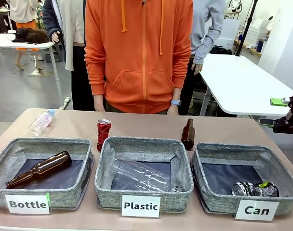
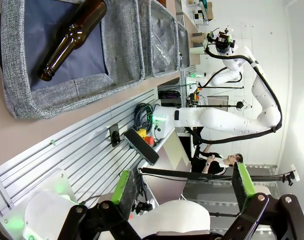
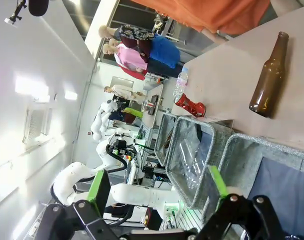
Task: Sort the can waste into the basket.
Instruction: Pick up the can waste from the table and place it in the right Fabric basket.
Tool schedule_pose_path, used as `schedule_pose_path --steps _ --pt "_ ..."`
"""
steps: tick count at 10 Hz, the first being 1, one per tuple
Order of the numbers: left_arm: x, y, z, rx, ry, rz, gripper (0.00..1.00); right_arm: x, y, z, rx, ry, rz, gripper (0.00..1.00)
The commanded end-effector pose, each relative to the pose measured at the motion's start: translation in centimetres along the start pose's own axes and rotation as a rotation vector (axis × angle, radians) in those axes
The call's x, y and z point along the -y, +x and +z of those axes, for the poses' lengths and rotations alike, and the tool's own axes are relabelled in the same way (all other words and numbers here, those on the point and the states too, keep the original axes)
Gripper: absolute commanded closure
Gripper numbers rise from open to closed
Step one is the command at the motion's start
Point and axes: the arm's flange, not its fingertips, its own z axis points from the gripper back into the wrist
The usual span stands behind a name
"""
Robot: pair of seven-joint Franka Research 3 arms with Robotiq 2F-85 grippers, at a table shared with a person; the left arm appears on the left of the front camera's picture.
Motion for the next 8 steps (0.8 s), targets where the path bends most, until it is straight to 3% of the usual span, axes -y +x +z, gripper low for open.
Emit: schedule_pose_path --steps 1,4,6,7,8 --pt "0.2 -0.2 0.1 -0.007 -0.01 -0.001 0.0 -0.3 0.1 0.3 -0.017 0.0 0.006 0.0" --pt "0.0 0.0 0.0 0.0 0.0 0.0 0.0 -0.3 0.1 0.3 -0.017 0.0 0.006 0.0" --pt "1.7 3.6 -4.4 -0.195 0.066 -0.094 0.0 -0.3 0.1 0.3 -0.017 0.0 0.006 0.0" --pt "2.2 6.4 -7.0 -0.248 0.167 -0.175 0.0 -0.3 0.1 0.3 -0.017 0.0 0.006 0.0" --pt "2.4 8.5 -9.5 -0.24 0.212 -0.233 0.0 -0.3 0.1 0.3 -0.017 0.0 0.006 0.0"
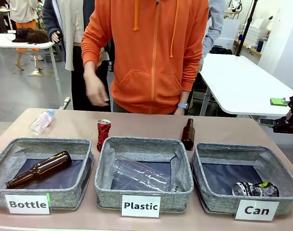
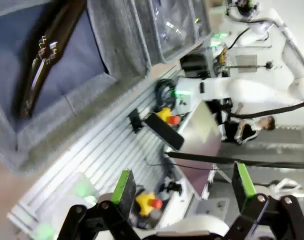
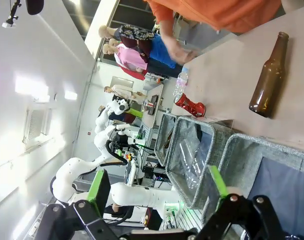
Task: Sort the can waste into the basket.
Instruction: Pick up the can waste from the table and place it in the right Fabric basket.
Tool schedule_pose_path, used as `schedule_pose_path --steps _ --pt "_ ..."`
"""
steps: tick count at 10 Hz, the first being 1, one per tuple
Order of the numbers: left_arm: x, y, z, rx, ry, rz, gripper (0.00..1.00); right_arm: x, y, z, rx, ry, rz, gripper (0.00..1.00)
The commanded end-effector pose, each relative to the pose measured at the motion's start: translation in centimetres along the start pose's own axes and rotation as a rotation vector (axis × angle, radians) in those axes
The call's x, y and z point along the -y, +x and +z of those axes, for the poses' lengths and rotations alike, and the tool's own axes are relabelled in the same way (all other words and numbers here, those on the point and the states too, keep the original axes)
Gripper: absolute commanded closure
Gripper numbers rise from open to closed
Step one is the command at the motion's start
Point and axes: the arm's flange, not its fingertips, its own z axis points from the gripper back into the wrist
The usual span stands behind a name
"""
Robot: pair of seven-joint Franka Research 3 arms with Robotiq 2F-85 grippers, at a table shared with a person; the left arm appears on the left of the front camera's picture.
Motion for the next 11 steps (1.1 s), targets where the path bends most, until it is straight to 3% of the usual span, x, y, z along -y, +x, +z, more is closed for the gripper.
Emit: schedule_pose_path --steps 1,3,5,7,8,10,11 --pt "-0.4 5.0 -2.7 -0.031 0.054 -0.098 0.0 -0.3 0.0 0.2 -0.017 0.0 0.005 0.0" --pt "-1.6 8.9 -3.5 0.043 0.061 -0.048 0.0 -0.3 0.0 0.2 -0.017 0.0 0.005 0.0" --pt "-2.6 8.5 1.7 0.288 0.004 -0.02 0.0 -0.3 0.0 0.2 -0.017 0.0 0.005 0.0" --pt "-3.2 6.1 8.3 0.791 0.148 -0.206 0.0 -0.3 0.0 0.2 -0.017 0.0 0.005 0.0" --pt "-3.5 5.5 9.4 0.803 0.179 -0.184 0.0 -0.3 0.0 0.2 -0.017 0.0 0.005 0.0" --pt "-3.0 2.2 12.2 0.751 0.078 -0.161 0.0 -0.3 0.0 0.2 -0.017 0.0 0.005 0.0" --pt "-2.7 -0.7 14.5 0.797 0.099 -0.157 0.0 -0.3 0.0 0.2 -0.017 0.0 0.005 0.0"
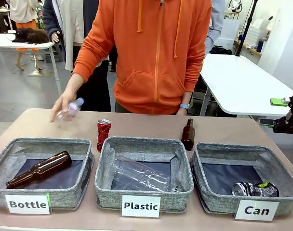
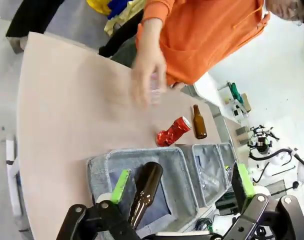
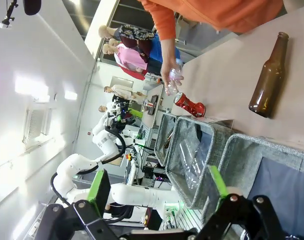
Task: Sort the can waste into the basket.
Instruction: Pick up the can waste from the table and place it in the right Fabric basket.
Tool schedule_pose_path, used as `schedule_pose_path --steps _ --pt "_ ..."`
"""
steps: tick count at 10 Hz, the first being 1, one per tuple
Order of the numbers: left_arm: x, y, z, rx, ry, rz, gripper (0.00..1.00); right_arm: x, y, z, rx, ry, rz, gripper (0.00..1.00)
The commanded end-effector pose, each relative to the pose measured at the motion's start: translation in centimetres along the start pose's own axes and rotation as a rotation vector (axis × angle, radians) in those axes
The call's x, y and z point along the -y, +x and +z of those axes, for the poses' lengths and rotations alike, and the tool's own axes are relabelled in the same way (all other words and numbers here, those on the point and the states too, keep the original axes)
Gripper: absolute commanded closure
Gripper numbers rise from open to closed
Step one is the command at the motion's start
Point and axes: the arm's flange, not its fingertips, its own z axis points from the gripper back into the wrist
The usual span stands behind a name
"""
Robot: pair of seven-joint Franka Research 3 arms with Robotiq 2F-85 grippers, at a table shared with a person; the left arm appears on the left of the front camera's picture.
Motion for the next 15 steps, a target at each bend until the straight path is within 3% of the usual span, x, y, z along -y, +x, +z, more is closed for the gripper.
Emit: schedule_pose_path --steps 1,3,7,8,11,15 --pt "0.2 -1.9 6.1 0.114 0.029 -0.009 0.0 -0.3 0.0 0.2 -0.017 0.001 0.005 0.0" --pt "-0.6 -3.5 10.4 0.226 0.059 0.009 0.0 -0.3 0.0 0.2 -0.017 0.001 0.005 0.0" --pt "-0.5 -4.1 9.9 0.175 0.009 -0.001 0.0 -0.3 0.0 0.2 -0.017 0.001 0.005 0.0" --pt "0.1 -3.7 8.3 0.132 0.004 -0.013 0.0 -0.3 0.0 0.2 -0.017 0.001 0.005 0.0" --pt "2.6 -2.3 -2.2 -0.132 -0.066 -0.089 0.0 -0.3 0.0 0.2 -0.017 0.001 0.005 0.0" --pt "6.4 -3.0 -16.4 -0.28 -0.132 -0.206 0.0 -0.3 0.0 0.2 -0.017 0.001 0.005 0.0"
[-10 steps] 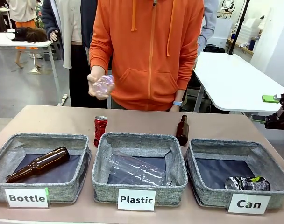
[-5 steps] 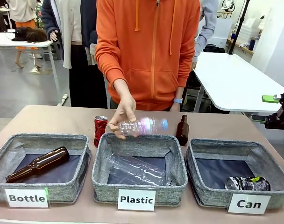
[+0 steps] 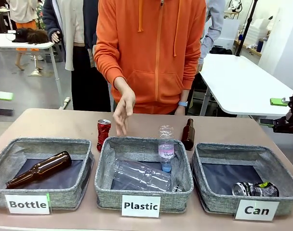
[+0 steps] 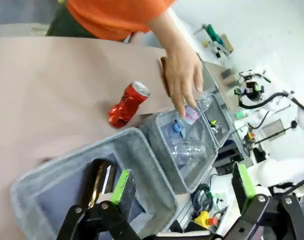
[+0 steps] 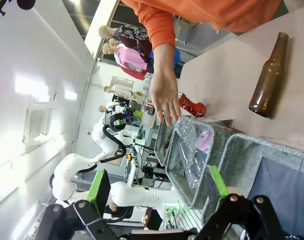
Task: Sort the can waste into the basket.
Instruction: Pick up the can waste from the table and place it in the right Fabric basket.
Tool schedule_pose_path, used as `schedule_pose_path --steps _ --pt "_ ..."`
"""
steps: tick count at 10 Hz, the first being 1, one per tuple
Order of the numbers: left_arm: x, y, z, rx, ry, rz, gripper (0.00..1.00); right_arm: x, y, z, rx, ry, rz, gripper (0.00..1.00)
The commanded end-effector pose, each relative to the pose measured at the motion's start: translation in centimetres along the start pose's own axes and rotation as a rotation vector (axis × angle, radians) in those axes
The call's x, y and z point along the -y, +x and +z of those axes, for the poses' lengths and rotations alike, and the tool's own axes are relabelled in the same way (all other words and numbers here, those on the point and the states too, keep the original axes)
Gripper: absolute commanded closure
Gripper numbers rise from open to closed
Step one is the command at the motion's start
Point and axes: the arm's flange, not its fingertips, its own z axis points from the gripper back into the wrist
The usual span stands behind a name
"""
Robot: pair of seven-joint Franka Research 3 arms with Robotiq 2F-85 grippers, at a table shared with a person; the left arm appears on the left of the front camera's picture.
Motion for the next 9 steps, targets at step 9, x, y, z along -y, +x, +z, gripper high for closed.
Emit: schedule_pose_path --steps 9 --pt "0.7 0.2 -8.9 -0.08 0.068 -0.213 0.0 -0.3 0.0 0.2 -0.016 0.001 0.005 0.0"
